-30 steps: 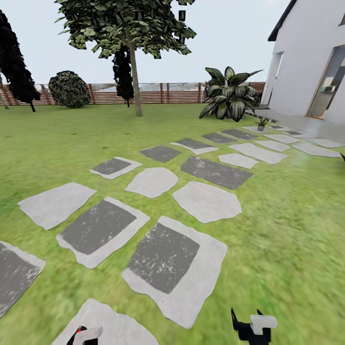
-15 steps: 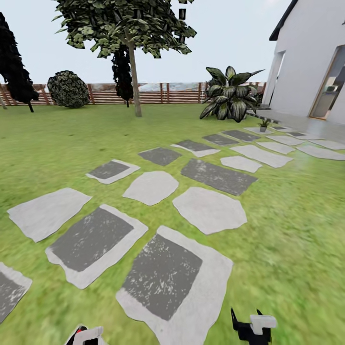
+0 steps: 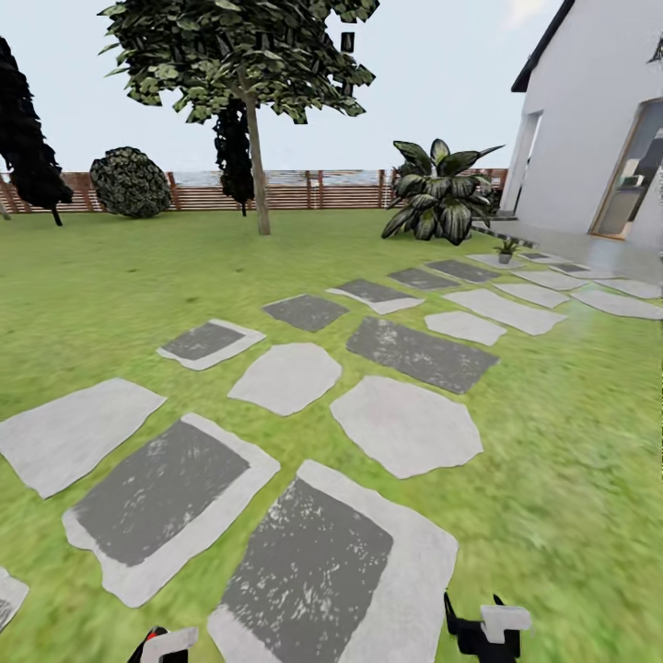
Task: Pick up the pesticide atomizer in the garden and spray insectifuge to fully cover both potted plants in the garden.
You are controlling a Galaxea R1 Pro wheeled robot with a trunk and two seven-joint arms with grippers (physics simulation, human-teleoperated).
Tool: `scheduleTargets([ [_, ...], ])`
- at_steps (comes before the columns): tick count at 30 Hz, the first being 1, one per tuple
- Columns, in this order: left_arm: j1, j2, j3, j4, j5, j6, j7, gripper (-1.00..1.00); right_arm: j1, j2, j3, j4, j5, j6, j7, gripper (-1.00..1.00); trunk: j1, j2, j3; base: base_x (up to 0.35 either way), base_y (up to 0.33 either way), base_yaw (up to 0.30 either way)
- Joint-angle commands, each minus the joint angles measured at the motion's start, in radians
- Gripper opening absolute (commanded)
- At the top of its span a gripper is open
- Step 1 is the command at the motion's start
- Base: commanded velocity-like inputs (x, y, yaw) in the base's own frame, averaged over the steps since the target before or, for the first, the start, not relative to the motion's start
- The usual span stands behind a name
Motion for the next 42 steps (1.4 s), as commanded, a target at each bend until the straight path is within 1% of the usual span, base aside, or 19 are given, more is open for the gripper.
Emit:
scheduleTargets([
  [1, 0.000, 0.000, 0.000, 0.000, 0.006, -0.004, -0.001, -1.00, -0.001, 0.000, -0.001, 0.001, 0.000, -0.002, -0.001, 1.00, 0.000, 0.000, -0.001, 0.338, 0.000, -0.151],
  [8, 0.000, 0.000, 0.000, 0.000, 0.006, -0.004, -0.001, -1.00, -0.001, 0.000, -0.001, 0.001, 0.000, -0.003, -0.001, 1.00, 0.000, 0.000, -0.001, 0.338, 0.000, -0.122],
  [42, 0.000, 0.000, 0.000, 0.000, 0.007, -0.004, -0.001, -1.00, -0.001, 0.000, -0.001, 0.001, -0.001, -0.004, -0.003, 1.00, 0.000, 0.000, -0.001, 0.338, 0.000, -0.001],
])
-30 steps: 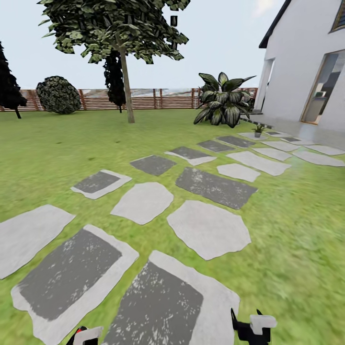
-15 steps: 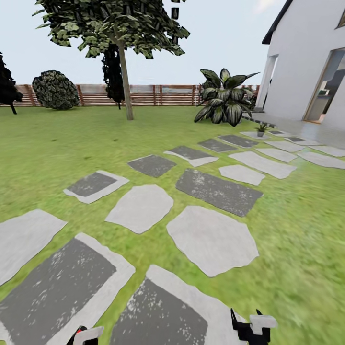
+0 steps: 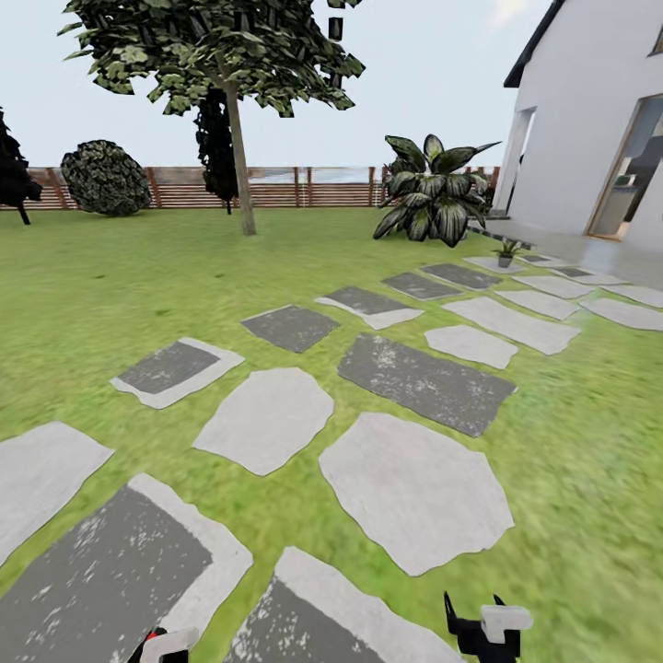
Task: Pick up the pesticide atomizer in the garden and spray insectifuge to fully cover both potted plants in the garden.
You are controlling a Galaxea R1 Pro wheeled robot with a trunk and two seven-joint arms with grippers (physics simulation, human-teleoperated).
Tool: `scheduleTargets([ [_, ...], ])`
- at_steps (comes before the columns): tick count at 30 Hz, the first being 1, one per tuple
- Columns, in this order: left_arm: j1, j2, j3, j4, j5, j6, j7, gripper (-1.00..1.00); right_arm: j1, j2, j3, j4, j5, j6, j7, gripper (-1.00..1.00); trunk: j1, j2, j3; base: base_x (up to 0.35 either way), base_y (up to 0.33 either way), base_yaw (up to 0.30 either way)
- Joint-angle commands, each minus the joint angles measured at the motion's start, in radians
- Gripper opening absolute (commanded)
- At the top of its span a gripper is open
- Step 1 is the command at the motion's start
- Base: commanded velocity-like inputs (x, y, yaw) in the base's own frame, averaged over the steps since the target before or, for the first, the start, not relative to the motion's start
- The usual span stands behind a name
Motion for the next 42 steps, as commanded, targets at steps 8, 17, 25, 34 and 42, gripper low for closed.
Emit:
scheduleTargets([
  [8, -0.001, 0.000, -0.001, 0.001, 0.004, -0.004, -0.001, -1.00, -0.001, 0.000, -0.001, 0.001, 0.000, -0.003, -0.001, 1.00, 0.000, 0.000, -0.001, 0.338, 0.000, 0.000],
  [17, -0.001, 0.000, -0.001, 0.001, 0.004, -0.003, -0.001, -1.00, -0.001, -0.003, -0.002, 0.001, -0.001, -0.004, -0.001, 1.00, 0.000, 0.000, -0.001, 0.338, 0.000, 0.000],
  [25, -0.001, 0.000, -0.001, 0.001, 0.004, -0.003, -0.001, -1.00, -0.001, -0.003, -0.002, 0.001, -0.002, -0.004, -0.001, 1.00, 0.000, 0.000, -0.001, 0.338, 0.000, 0.000],
  [34, -0.001, 0.000, -0.002, 0.001, 0.004, -0.004, -0.001, -1.00, -0.001, -0.003, -0.002, 0.001, -0.002, -0.004, -0.001, 1.00, 0.000, 0.000, -0.001, 0.338, 0.000, 0.000],
  [42, 0.000, 0.000, -0.002, 0.001, 0.004, -0.004, -0.001, -1.00, -0.001, -0.002, -0.002, 0.001, -0.001, -0.004, -0.001, 1.00, 0.000, 0.000, -0.001, 0.338, 0.000, 0.000],
])
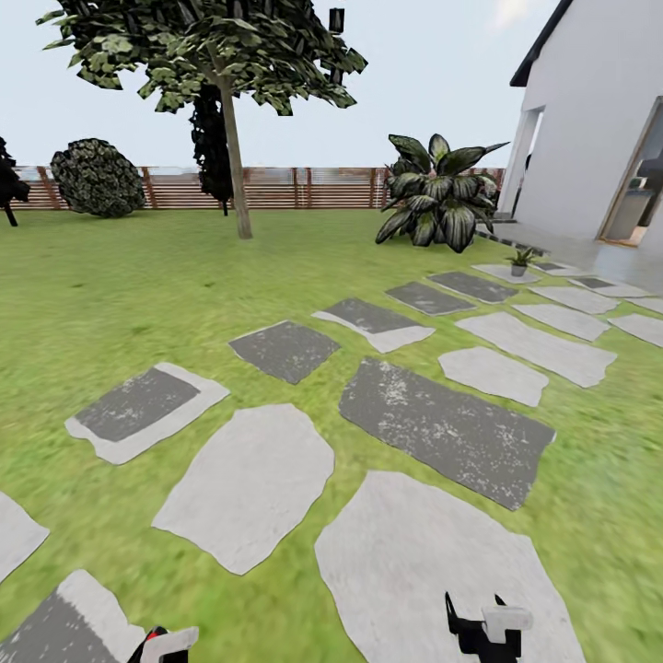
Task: Pick up the pesticide atomizer in the garden and spray insectifuge to fully cover both potted plants in the garden.
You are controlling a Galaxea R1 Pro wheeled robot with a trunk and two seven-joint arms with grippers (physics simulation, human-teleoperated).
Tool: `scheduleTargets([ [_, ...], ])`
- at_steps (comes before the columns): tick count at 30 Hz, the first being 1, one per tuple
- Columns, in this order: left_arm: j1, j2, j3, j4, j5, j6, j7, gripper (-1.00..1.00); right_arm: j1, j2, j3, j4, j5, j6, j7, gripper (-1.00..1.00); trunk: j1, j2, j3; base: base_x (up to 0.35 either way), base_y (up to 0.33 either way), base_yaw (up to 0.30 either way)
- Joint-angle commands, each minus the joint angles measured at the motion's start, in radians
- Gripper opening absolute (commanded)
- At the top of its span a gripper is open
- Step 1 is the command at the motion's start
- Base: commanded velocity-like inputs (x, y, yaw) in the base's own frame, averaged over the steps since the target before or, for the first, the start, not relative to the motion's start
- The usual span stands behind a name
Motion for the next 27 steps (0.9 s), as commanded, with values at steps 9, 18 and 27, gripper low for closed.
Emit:
scheduleTargets([
  [9, -0.001, 0.000, -0.001, 0.001, 0.006, -0.004, -0.001, -1.00, -0.001, 0.001, -0.001, 0.001, 0.000, -0.003, -0.001, 1.00, 0.000, 0.000, -0.001, 0.338, 0.000, -0.082],
  [18, 0.000, 0.000, 0.000, 0.001, 0.005, -0.004, -0.001, -1.00, -0.001, 0.002, -0.001, 0.001, 0.000, -0.003, -0.001, 1.00, 0.000, 0.000, -0.001, 0.338, 0.000, -0.254],
  [27, 0.000, 0.000, -0.001, 0.001, 0.004, -0.004, -0.001, -1.00, -0.001, 0.002, -0.001, 0.001, 0.000, -0.003, -0.001, 1.00, 0.000, 0.000, -0.001, 0.338, 0.000, -0.264],
])
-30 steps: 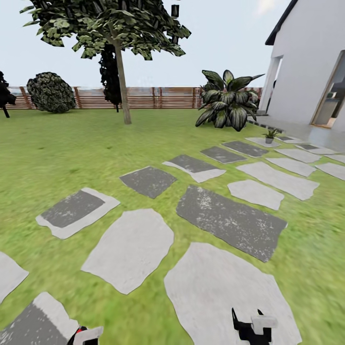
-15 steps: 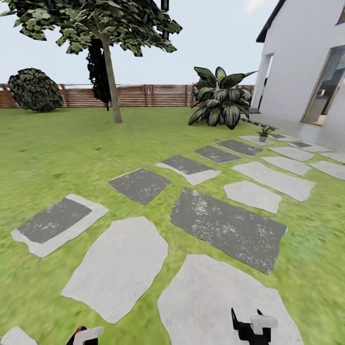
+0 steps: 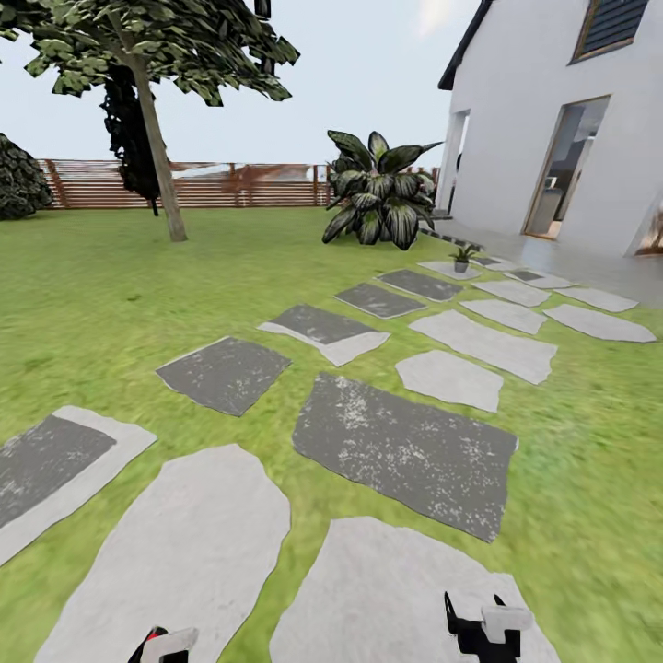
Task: Pick up the pesticide atomizer in the garden and spray insectifuge to fully cover both potted plants in the garden.
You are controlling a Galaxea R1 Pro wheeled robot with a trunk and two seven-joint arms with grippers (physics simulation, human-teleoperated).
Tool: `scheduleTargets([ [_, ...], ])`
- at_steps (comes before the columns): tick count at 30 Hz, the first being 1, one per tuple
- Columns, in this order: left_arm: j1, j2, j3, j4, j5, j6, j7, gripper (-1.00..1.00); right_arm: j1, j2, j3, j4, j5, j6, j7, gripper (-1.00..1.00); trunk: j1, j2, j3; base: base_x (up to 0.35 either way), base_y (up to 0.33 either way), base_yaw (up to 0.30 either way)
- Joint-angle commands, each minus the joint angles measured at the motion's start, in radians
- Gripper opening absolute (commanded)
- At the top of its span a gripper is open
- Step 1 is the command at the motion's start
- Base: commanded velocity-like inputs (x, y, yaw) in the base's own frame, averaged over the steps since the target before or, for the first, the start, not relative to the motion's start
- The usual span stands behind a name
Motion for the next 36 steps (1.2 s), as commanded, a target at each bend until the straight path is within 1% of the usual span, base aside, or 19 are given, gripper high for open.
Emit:
scheduleTargets([
  [1, 0.000, 0.000, 0.000, 0.000, 0.005, -0.004, -0.001, -1.00, -0.001, 0.000, -0.001, 0.001, 0.000, -0.003, -0.001, 1.00, 0.000, 0.000, -0.001, 0.338, 0.000, -0.264],
  [18, 0.000, 0.000, 0.000, 0.000, 0.006, -0.004, -0.001, -1.00, -0.001, 0.000, -0.001, 0.001, 0.000, -0.003, -0.001, 1.00, 0.000, 0.000, -0.001, 0.338, 0.000, -0.261],
  [33, 0.000, 0.000, 0.000, 0.000, 0.005, -0.004, -0.001, -1.00, -0.001, 0.000, -0.001, 0.001, -0.001, -0.003, -0.001, 1.00, 0.000, 0.000, -0.001, 0.338, 0.000, -0.027],
  [36, -0.001, 0.000, 0.000, 0.000, 0.005, -0.004, -0.001, -1.00, -0.001, 0.000, -0.001, 0.001, -0.001, -0.003, -0.001, 1.00, 0.000, 0.000, -0.001, 0.338, 0.000, -0.155],
])
